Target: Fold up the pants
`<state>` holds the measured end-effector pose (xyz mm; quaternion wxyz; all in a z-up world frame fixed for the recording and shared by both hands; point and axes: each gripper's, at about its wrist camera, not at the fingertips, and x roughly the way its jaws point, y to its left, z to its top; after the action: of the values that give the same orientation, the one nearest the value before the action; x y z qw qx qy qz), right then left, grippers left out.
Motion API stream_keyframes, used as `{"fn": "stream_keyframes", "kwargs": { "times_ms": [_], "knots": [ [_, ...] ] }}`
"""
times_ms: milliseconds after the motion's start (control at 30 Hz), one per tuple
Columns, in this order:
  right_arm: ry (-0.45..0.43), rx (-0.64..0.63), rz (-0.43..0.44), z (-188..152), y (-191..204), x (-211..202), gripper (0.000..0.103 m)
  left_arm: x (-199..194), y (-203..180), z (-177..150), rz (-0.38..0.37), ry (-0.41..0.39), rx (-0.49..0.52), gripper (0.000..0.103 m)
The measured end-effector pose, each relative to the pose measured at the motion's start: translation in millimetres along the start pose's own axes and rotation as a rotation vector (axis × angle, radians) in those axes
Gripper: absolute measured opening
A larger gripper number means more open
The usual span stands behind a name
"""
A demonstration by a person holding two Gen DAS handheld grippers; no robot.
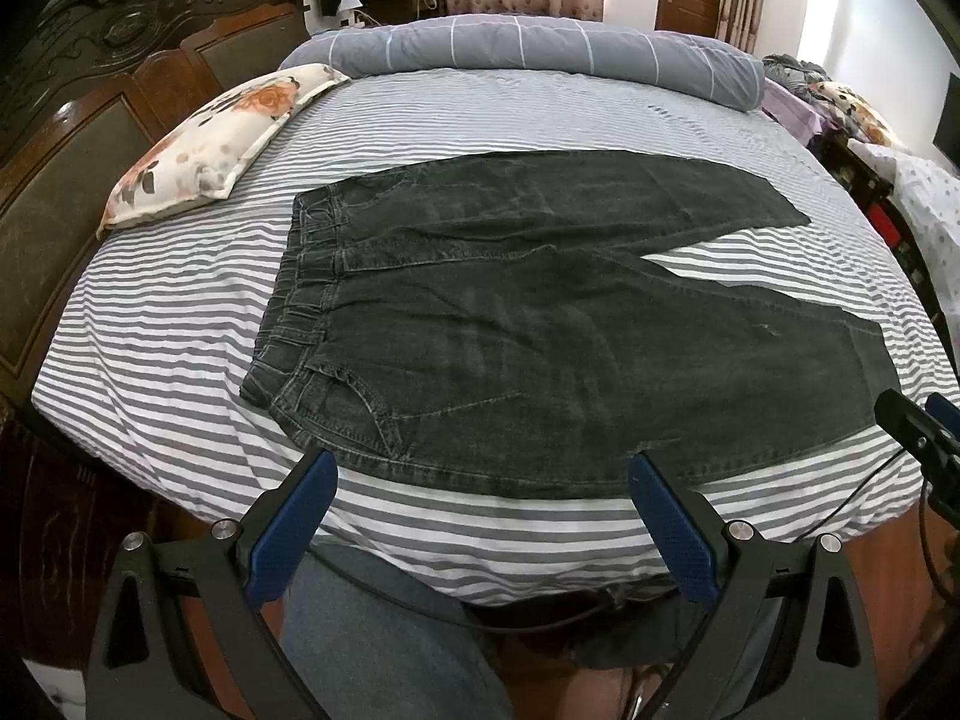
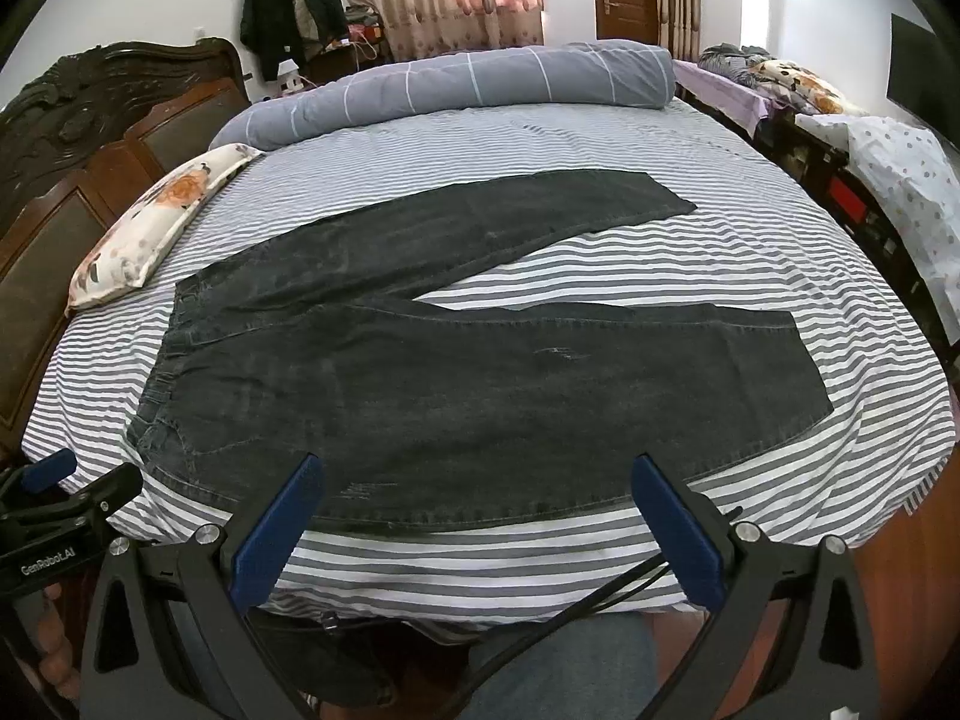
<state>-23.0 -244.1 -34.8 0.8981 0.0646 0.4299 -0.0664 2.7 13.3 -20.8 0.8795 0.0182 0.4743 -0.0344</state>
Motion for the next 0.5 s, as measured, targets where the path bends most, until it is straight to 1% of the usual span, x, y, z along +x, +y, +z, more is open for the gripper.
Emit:
{"fn": "stream_keyframes", "kwargs": {
  "times_ms": [500],
  "knots": [
    [-0.002, 0.001, -0.001, -0.2, -1.5, 0.3, 0.102, 1.9, -0.1, -1.4, 0.001, 0.001, 0.001, 0.097]
  ]
}}
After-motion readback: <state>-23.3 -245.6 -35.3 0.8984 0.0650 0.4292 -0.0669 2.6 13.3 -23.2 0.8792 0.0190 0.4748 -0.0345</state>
